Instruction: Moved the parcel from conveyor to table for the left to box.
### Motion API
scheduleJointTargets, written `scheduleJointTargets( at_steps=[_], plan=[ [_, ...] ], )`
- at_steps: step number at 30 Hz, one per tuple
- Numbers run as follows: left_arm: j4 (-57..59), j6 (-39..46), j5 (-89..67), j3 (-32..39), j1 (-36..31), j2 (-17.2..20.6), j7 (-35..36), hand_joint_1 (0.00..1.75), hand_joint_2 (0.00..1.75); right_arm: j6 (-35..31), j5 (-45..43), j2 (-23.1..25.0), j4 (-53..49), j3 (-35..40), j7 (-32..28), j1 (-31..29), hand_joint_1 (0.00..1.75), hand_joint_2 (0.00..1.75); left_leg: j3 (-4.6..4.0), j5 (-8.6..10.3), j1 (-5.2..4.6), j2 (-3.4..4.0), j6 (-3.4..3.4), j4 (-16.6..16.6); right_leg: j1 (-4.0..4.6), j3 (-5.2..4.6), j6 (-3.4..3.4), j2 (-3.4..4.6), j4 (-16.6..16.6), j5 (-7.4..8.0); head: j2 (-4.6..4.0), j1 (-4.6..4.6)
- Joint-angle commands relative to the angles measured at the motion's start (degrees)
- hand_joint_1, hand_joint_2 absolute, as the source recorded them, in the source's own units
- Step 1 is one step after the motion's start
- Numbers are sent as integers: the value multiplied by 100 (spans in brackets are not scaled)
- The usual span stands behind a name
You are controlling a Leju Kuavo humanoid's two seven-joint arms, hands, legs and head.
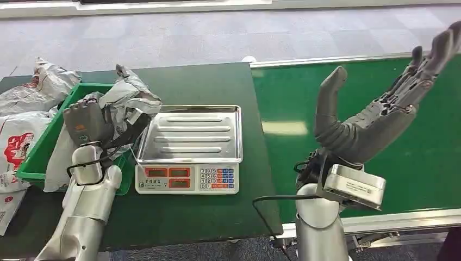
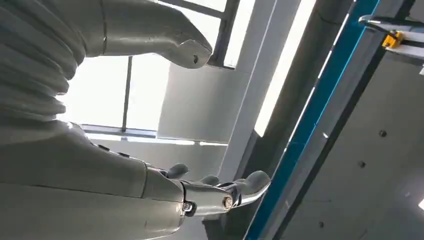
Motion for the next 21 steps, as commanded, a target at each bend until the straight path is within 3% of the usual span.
scheduleJointTargets(
  at_steps=[1,2,3,5,8,10,13,20,21],
  plan=[
    [2649,-329,-170,-1333,-746,124,-210,0,175,-18,-99,-100,445,204,7,-297,0,175,22,5,-2,-27,9,-15,0,29,-6,-24,-11,-5,0,0],
    [2751,-229,-53,-1183,-760,-13,-353,0,175,-18,-129,-100,475,195,-21,-292,0,175,27,7,-2,-37,12,-20,1,38,-7,-32,-16,-5,0,2],
    [2777,-178,139,-1037,-756,-71,-561,0,0,-18,-138,-100,487,189,-37,-285,0,175,16,3,0,-30,9,-9,2,23,-4,-23,-8,-5,0,0],
    [2575,-28,601,-673,-699,-200,-958,0,0,-18,-155,-100,507,151,-66,-264,0,175,27,6,-5,-27,13,-19,-2,31,-5,-20,-16,-3,0,2],
    [2575,-28,601,-673,-699,-200,-958,0,0,-18,-155,-100,507,151,-66,-264,0,175,9,0,0,-13,7,-4,1,13,-2,-5,-4,-2,0,0],
    [1945,-28,963,-391,-542,-268,-1315,0,0,-18,-133,-100,484,112,-61,-246,0,175,8,1,0,-23,9,-5,2,15,-3,-15,-5,-4,0,2],
    [407,-28,2439,345,-131,-696,-2630,0,0,-18,-153,-100,439,40,-79,-197,0,175,0,-3,4,-21,10,1,5,10,-2,-11,-4,-3,0,0],
    [407,-28,2439,345,-131,-696,-2630,0,0,-18,-153,-100,439,40,-79,-197,0,175,7,-2,1,-25,9,-7,2,17,-1,-11,-8,-5,0,2],
    [-70,-28,3047,522,17,-849,-3107,0,0,-18,-203,-100,460,9,-124,-184,0,175,17,-2,1,-19,12,-13,3,25,-3,-7,-14,-4,0,0]
  ],
)
